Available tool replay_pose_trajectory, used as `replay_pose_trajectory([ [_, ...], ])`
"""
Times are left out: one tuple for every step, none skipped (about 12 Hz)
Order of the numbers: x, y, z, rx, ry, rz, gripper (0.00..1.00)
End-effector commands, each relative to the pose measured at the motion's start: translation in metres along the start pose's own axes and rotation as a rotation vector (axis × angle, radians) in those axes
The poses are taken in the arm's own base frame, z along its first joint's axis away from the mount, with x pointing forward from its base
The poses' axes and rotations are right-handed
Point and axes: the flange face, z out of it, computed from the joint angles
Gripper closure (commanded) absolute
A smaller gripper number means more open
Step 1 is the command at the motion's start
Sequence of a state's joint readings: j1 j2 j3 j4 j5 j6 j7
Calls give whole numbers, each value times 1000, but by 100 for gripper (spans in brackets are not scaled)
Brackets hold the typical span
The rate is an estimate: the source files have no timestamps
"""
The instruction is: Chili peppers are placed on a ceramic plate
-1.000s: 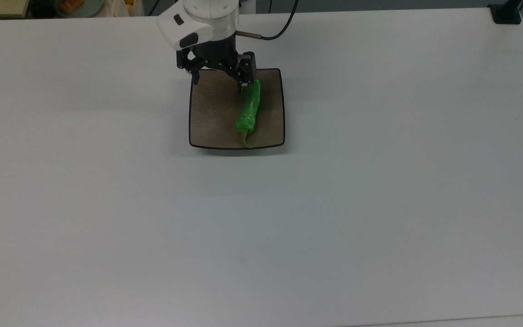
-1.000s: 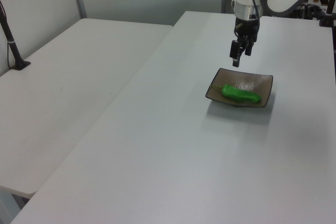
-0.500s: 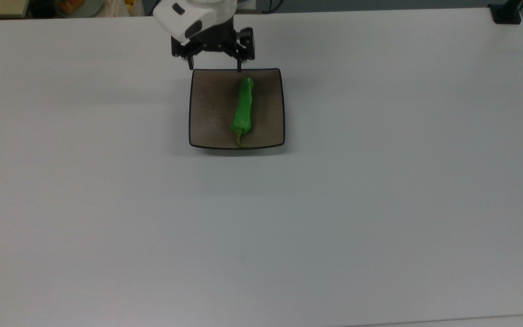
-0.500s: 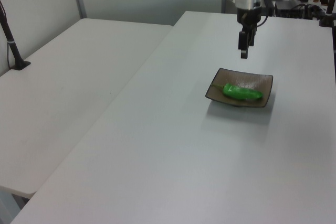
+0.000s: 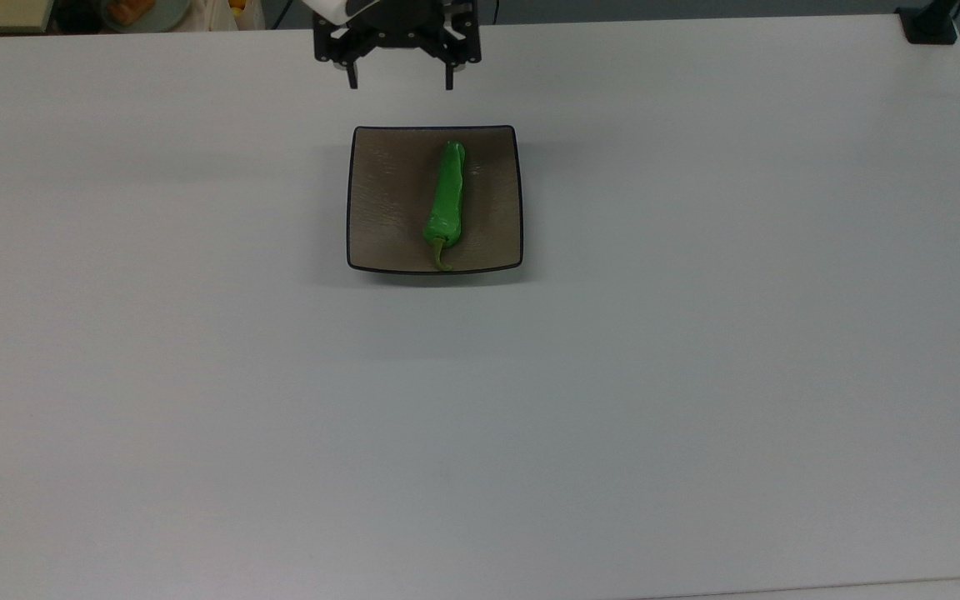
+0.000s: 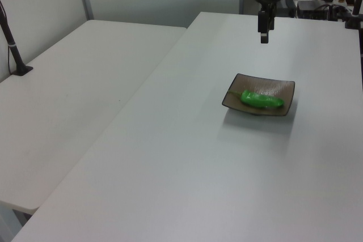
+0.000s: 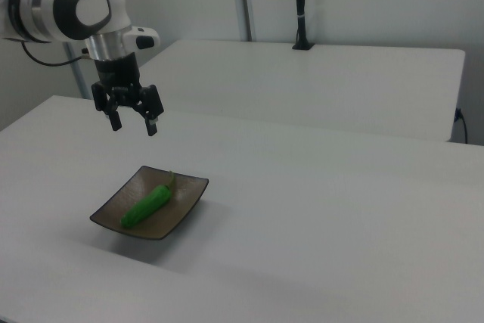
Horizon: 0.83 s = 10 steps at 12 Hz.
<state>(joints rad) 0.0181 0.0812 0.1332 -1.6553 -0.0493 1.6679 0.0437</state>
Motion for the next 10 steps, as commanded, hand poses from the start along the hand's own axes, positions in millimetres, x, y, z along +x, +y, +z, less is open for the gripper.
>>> replay_pose_trajectory([
  [-4,-9,-17,0,4,-57,0],
  [-10,-9,-20,-2,10,-60,0],
  [-13,-5,-23,-3,16,-54,0],
  [-16,-7,-24,-2,21,-61,0],
  [-17,-7,-22,-3,16,-74,0],
  [-21,-4,-25,-7,21,-75,0],
  [-28,-2,-25,-7,38,-73,0],
  [-29,3,-28,-8,88,-58,0],
  [-29,5,-26,-6,96,-52,0],
  [-28,4,-25,-6,98,-49,0],
])
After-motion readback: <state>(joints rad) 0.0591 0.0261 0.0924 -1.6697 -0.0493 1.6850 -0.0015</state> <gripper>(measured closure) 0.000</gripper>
